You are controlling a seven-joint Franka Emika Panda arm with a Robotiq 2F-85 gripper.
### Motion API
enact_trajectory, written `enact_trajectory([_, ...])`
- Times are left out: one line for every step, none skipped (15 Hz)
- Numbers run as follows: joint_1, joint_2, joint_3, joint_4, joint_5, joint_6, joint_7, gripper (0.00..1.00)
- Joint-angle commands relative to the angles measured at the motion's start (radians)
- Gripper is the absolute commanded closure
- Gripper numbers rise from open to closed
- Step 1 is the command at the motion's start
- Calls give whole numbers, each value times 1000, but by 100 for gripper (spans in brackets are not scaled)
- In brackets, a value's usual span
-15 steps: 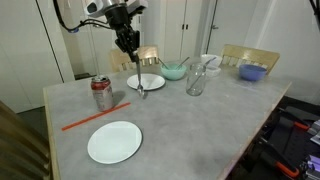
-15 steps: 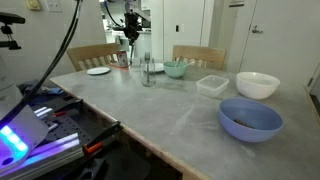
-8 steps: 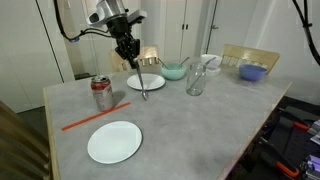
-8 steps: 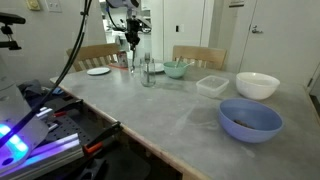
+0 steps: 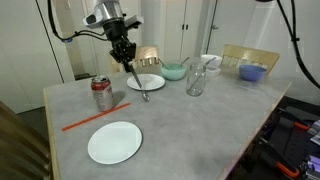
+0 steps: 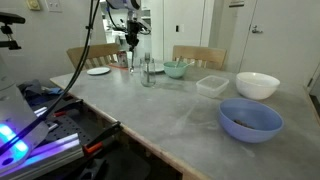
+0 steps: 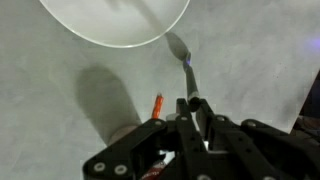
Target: Take the spoon from the bottle and put it on the table
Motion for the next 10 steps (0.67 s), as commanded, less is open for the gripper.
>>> enact_trajectory([6, 54, 9, 90, 8, -20, -44, 96])
enact_trajectory([9, 59, 8, 99, 5, -18, -50, 96])
enact_trajectory([11, 64, 6, 108, 3, -15, -55, 96])
enact_trajectory([25, 86, -16, 154, 17, -31, -66, 96])
enact_trajectory([27, 91, -18, 167, 18, -30, -72, 96])
enact_trajectory([16, 76, 2, 139, 1, -7, -72, 96])
enact_trajectory([18, 80, 2, 146, 0, -3, -75, 96])
enact_trajectory([19, 80, 2, 150, 1, -2, -78, 96])
enact_trajectory([34, 108, -22, 211, 21, -27, -88, 96])
enact_trajectory([34, 110, -24, 222, 23, -27, -92, 96])
